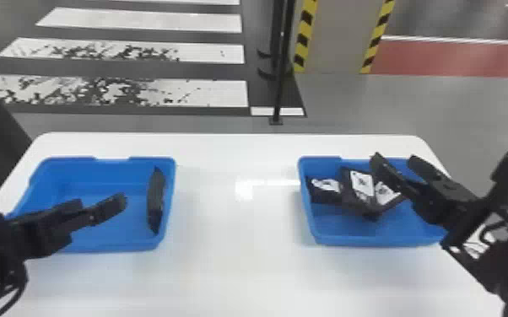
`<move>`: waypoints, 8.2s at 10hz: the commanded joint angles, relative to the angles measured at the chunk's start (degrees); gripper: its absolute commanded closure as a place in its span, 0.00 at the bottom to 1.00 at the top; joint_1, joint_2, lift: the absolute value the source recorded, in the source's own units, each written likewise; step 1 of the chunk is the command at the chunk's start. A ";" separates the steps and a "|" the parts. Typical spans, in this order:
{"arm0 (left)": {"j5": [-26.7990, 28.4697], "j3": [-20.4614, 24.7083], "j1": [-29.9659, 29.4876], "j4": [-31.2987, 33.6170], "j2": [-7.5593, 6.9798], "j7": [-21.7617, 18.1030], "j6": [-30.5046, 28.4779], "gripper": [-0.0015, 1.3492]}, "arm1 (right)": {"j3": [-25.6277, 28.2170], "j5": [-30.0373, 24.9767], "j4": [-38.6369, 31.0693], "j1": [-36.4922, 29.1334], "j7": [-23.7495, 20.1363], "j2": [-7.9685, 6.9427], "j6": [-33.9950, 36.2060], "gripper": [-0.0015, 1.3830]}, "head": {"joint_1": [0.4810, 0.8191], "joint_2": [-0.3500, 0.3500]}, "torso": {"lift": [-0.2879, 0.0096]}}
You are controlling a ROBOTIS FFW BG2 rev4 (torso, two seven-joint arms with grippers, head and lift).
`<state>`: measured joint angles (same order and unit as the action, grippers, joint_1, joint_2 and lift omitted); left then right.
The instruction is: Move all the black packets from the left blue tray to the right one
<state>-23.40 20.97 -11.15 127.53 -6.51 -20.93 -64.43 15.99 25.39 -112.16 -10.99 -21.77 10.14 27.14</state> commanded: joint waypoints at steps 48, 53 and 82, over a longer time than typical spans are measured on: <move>-36.47 -18.91 8.62 -13.28 -5.35 -11.15 1.02 0.90 | -14.39 27.06 1.42 4.38 -17.60 -0.65 13.64 0.92 | 0.63 0.40 | 0.50; -36.58 -17.43 8.48 -13.56 -4.83 -9.30 1.58 0.74 | -15.76 33.11 2.40 4.38 -20.59 -0.29 15.33 0.92 | 0.63 0.48 | 0.50; 10.26 8.85 -35.68 13.30 6.66 -8.42 42.36 0.12 | 3.09 -14.08 -29.52 -40.76 1.82 -10.19 -18.70 0.11 | 0.63 0.62 | 0.50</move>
<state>-14.13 30.03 -46.36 141.10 -0.09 -29.34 -22.93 19.23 12.16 -141.66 -51.29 -19.90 0.04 8.95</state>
